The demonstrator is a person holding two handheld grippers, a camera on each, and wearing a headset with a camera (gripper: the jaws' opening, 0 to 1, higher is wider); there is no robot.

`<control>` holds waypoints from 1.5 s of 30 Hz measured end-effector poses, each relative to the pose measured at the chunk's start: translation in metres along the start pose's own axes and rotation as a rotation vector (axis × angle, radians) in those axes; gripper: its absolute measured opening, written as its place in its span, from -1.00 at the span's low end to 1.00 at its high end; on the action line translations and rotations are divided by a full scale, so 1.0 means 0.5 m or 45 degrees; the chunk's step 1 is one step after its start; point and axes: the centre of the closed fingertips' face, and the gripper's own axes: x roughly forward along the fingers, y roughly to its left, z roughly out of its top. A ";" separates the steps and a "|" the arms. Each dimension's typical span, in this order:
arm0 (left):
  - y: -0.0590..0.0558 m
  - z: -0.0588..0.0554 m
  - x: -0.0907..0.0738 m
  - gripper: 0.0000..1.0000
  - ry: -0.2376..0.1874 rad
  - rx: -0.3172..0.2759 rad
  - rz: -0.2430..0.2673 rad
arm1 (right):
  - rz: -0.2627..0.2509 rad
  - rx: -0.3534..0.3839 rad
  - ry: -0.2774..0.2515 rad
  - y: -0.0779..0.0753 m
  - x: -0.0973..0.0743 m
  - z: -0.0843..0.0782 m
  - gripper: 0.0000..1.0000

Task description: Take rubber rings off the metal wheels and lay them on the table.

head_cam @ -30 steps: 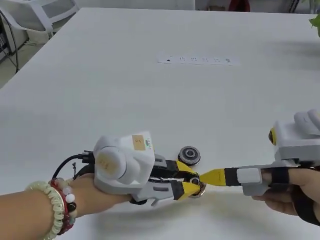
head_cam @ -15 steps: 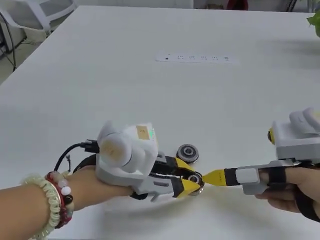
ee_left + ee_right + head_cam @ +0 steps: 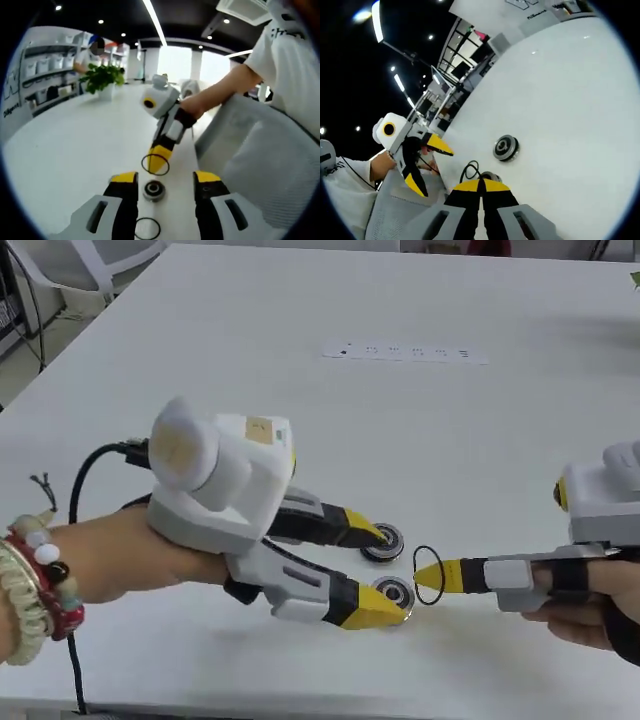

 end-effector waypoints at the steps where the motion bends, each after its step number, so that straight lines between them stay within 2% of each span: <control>1: -0.001 0.004 -0.006 -0.03 -0.001 0.002 0.006 | 0.000 -0.003 -0.001 0.001 -0.001 0.001 -1.00; 7: -0.007 0.024 -0.060 0.13 -0.013 0.025 0.066 | 0.003 -0.049 -0.027 0.012 -0.013 0.023 -1.00; 10: 0.000 0.027 -0.092 0.24 0.003 0.043 0.135 | 0.025 -0.042 -0.064 0.022 -0.025 0.040 -1.00; 12: 0.002 0.033 -0.109 0.33 -0.016 0.062 0.174 | 0.035 -0.027 -0.075 0.025 -0.032 0.047 -1.00; 16: -0.004 0.033 -0.149 0.35 -0.030 0.044 0.227 | 0.019 -0.037 -0.082 0.029 -0.040 0.057 -1.00; 20: -0.001 0.016 -0.190 0.49 -0.002 0.055 0.324 | 0.020 -0.066 -0.081 0.042 -0.048 0.063 -1.00; 24: -0.003 0.008 -0.220 0.53 -0.020 0.006 0.396 | 0.028 -0.085 -0.095 0.055 -0.059 0.071 -1.00; 27: 0.004 -0.010 -0.249 0.58 0.005 0.002 0.472 | 0.028 -0.101 -0.120 0.065 -0.067 0.083 -1.00; 31: 0.009 -0.023 -0.286 0.69 -0.026 -0.054 0.559 | 0.050 -0.129 -0.158 0.090 -0.077 0.102 -1.00; 35: 0.006 -0.036 -0.311 0.74 -0.048 -0.098 0.611 | 0.063 -0.166 -0.188 0.110 -0.086 0.122 -1.00; 38: 0.006 -0.063 -0.332 0.78 -0.007 -0.128 0.670 | 0.070 -0.201 -0.212 0.126 -0.091 0.138 -1.00; 41: 0.004 -0.082 -0.347 0.82 0.019 -0.144 0.696 | 0.072 -0.248 -0.223 0.143 -0.091 0.153 -1.00; 43: 0.004 -0.088 -0.354 0.82 0.014 -0.163 0.712 | 0.059 -0.297 -0.219 0.150 -0.088 0.160 -1.00; 45: 0.002 -0.088 -0.356 0.82 -0.014 -0.186 0.723 | 0.048 -0.339 -0.210 0.157 -0.082 0.166 -1.00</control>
